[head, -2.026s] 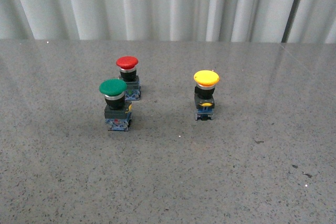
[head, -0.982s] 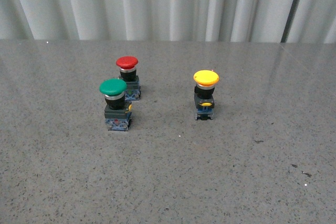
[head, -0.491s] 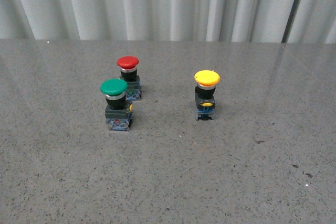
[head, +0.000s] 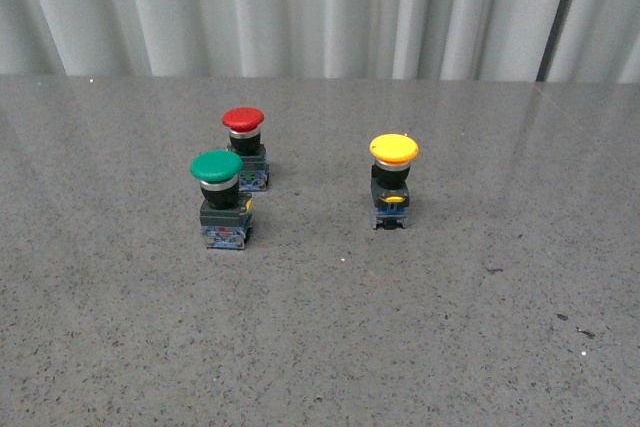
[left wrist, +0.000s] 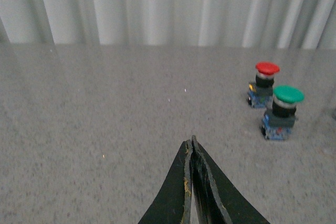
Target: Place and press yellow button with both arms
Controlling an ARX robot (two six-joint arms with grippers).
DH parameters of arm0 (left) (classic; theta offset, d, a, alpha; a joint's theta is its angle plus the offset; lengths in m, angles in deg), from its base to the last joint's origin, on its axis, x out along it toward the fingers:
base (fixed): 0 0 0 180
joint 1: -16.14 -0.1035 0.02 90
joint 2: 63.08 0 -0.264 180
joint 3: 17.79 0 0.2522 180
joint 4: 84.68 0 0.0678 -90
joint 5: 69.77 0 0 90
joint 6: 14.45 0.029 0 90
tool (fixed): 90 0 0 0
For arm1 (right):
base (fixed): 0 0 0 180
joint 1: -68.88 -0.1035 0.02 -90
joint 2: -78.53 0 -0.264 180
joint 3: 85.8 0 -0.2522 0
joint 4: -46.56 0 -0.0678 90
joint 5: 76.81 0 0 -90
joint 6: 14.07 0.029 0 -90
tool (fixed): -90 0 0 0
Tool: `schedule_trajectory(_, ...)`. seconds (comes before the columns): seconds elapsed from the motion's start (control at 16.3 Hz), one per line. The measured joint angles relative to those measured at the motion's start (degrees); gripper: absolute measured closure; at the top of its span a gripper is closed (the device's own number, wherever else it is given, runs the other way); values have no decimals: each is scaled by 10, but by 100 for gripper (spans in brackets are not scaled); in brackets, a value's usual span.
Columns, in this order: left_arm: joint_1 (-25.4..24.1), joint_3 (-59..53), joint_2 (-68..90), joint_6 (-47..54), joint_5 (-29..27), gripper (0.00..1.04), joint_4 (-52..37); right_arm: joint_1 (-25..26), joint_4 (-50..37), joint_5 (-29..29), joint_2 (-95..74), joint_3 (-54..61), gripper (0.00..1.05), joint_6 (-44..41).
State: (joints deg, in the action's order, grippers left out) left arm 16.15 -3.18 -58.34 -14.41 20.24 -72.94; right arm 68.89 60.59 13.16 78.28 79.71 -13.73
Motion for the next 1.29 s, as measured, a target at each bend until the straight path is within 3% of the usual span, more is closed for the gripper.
schedule_trajectory(0.43, 0, 0, -41, 0, 0, 101, 23, 0, -1, 0, 0, 0, 7, 0)
schedule_trajectory(0.8, 0, 0, -41, 0, 0, 34, 23, 0, 0, 0, 0, 0, 7, 0)
schedule_trajectory(0.86, 0, 0, -41, 0, 0, 27, 23, 5, 19, -15, -4, -4, 7, 7)
schedule_trajectory(0.92, 0, 0, -41, 0, 0, 16, 23, 19, 56, -80, -54, -29, 7, 31)
schedule_trajectory(0.98, 0, 0, -41, 0, -1, 6, 23, -10, 4, -91, -142, -68, 7, 42)
schedule_trajectory(1.17, 0, 0, -41, 0, 0, 7, 23, -144, -195, -50, -393, -224, 7, 19)
schedule_trajectory(1.29, 0, 0, -41, 0, 0, 7, 23, -218, -249, -32, -581, -303, 7, 12)
